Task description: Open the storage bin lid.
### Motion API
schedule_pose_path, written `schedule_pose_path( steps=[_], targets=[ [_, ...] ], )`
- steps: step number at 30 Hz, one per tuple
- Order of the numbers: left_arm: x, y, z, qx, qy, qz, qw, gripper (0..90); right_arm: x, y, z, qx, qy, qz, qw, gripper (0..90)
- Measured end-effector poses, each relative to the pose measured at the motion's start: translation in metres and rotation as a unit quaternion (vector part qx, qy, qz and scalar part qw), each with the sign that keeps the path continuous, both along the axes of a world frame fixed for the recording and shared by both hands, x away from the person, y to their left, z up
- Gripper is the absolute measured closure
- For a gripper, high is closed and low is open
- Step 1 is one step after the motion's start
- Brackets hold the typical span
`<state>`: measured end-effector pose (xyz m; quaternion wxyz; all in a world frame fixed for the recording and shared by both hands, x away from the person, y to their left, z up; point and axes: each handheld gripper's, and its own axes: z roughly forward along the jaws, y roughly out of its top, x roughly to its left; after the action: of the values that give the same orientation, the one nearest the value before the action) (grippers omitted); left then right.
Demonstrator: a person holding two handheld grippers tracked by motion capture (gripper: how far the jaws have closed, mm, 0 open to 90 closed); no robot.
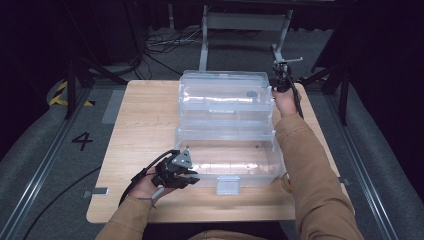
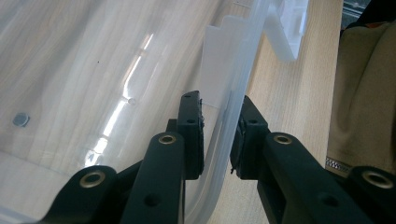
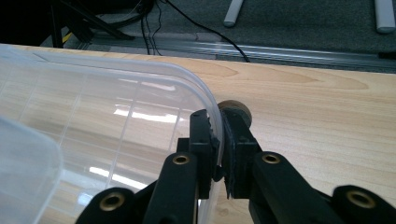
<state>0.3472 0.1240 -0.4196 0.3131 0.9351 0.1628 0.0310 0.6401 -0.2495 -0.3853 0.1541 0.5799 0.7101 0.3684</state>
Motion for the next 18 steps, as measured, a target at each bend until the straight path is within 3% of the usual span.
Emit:
schedule_pose_path(
  steps=[3,13,18],
  targets=[
    [0.0000,0.0000,0.0000,0.000,0.000,0.000,1.0000,76.6,-0.0002,0.0014,0.0005,-0.008,-0.004,0.002,1.0000,83.9],
    [-0.0002,0.0003,-0.0002,-0.002,-0.001,-0.001,1.0000,76.6,-0.0009,-0.0028,0.0011,0.014,-0.001,0.003,0.9999,81.4],
    [0.0001,0.0001,0.0002,-0.001,0.003,0.002,1.0000,76.6,-0.0053,-0.0070,0.0086,0.008,-0.019,0.004,0.9998,72.7]
  ],
)
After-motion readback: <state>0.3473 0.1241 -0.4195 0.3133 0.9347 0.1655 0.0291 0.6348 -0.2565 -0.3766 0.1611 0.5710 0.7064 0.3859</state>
